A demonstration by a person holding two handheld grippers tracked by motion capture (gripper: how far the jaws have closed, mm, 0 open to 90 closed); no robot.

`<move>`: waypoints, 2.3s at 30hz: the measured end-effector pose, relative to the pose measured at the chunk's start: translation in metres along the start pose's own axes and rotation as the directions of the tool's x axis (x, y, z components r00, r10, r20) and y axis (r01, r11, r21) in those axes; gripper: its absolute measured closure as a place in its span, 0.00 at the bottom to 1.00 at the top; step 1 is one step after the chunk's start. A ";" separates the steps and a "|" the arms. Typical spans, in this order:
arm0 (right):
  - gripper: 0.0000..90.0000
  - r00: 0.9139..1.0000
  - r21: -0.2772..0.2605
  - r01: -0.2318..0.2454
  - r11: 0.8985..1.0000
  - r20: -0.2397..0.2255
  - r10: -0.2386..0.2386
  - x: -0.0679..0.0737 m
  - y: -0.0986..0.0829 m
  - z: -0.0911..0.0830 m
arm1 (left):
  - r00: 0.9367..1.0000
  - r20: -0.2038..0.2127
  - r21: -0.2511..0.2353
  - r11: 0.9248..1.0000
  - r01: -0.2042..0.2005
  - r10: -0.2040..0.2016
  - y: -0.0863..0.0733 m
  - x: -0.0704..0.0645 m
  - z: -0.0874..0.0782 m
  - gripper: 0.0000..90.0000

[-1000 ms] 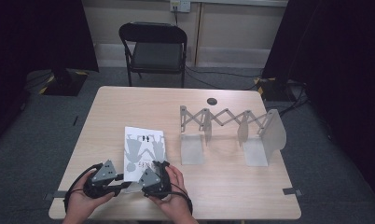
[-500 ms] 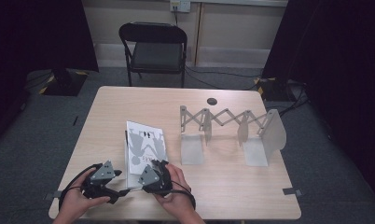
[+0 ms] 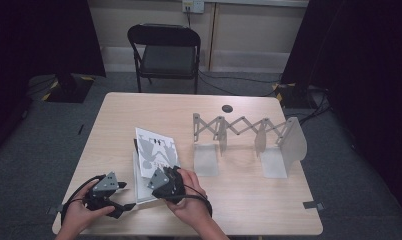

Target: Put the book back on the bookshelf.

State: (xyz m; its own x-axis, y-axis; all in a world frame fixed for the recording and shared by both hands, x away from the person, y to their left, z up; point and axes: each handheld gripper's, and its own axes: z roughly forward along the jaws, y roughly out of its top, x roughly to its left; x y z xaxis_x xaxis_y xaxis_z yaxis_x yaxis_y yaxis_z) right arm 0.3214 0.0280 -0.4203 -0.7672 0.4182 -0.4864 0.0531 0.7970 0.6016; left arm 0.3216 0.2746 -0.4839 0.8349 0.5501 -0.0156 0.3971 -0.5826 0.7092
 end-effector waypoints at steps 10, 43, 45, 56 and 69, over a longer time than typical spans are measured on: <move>0.64 1.000 0.025 -0.007 1.000 -0.014 0.008 -0.012 0.010 -0.008 | 0.999 -0.034 0.031 1.000 0.001 0.000 -0.003 0.002 0.009 0.19; 0.67 0.998 0.060 -0.005 0.998 -0.057 0.008 -0.027 0.027 -0.027 | 0.996 -0.064 -0.008 0.999 0.054 -0.054 0.009 0.007 0.034 0.00; 0.68 0.998 0.067 0.000 0.998 -0.060 0.004 -0.028 0.028 -0.028 | 0.995 -0.075 0.010 0.998 0.067 -0.066 0.012 0.006 0.034 0.01; 0.68 0.997 0.086 0.007 0.996 -0.076 -0.001 -0.032 0.035 -0.029 | 0.995 -0.089 -0.032 0.998 0.049 -0.052 0.018 0.006 0.029 0.18; 0.68 0.996 0.100 0.025 0.995 -0.093 -0.016 -0.036 0.043 -0.031 | 0.987 -0.158 -0.082 0.997 0.015 -0.028 0.027 0.004 0.017 0.20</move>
State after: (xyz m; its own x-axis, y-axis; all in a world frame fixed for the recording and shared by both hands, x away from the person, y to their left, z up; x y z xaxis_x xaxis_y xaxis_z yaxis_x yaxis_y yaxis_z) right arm 0.3313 0.0335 -0.3577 -0.8238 0.3633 -0.4352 0.0973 0.8468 0.5229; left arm 0.3416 0.2510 -0.4765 0.7530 0.6536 0.0759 0.3772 -0.5233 0.7641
